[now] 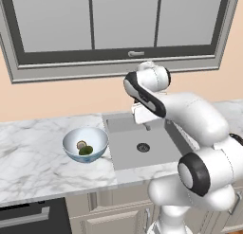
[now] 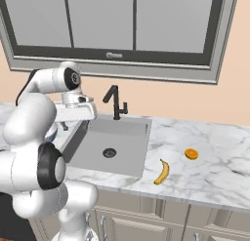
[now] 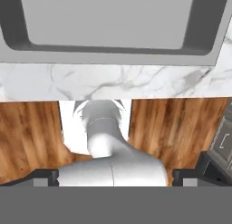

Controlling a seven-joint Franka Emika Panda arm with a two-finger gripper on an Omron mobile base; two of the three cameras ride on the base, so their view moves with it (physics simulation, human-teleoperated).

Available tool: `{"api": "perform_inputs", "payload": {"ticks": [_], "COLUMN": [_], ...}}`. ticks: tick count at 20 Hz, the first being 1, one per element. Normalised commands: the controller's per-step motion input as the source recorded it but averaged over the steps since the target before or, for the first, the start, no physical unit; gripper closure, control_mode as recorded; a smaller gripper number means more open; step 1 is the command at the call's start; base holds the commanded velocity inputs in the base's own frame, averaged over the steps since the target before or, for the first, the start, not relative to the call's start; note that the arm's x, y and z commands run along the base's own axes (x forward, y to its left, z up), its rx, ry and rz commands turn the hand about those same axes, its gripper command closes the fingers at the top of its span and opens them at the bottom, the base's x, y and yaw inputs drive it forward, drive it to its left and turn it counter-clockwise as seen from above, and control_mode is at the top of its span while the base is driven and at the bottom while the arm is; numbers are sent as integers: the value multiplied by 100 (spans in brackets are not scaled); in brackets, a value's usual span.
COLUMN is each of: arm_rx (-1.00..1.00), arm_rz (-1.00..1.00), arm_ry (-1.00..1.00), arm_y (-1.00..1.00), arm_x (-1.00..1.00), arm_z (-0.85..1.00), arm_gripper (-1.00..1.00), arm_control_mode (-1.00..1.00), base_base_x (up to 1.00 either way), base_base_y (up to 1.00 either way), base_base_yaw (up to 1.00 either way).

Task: There is a mixed pile of frozen fruits and vegetables on the counter. Locate all the frozen vegetables and place the items in a bowl on the counter. Take all the frozen fruits and defrost them in a running sink.

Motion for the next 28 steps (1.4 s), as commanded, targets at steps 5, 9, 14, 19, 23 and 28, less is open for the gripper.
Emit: {"api": "perform_inputs", "payload": {"ticks": [5, 9, 14, 19, 23, 28], "arm_rx": [1, 0, 2, 19, 28, 26], "arm_rz": [1, 0, 0, 17, 31, 21], "arm_ry": [0, 0, -2, -10, -6, -7], "arm_y": [-100, -100, -100, -100, -100, -71], "arm_x": [-16, -23, -41, -8, 0, 33], "arm_z": [-31, -29, -29, 2, 0, -14], "arm_gripper": [-100, -100, -100, -100, -100, -100], "arm_control_mode": [-100, -100, -100, -100, -100, -100], "base_base_x": [0, 0, 0, 0, 0, 0], "base_base_y": [0, 0, 0, 0, 0, 0], "base_base_yaw": [0, 0, 0, 0, 0, 0]}}
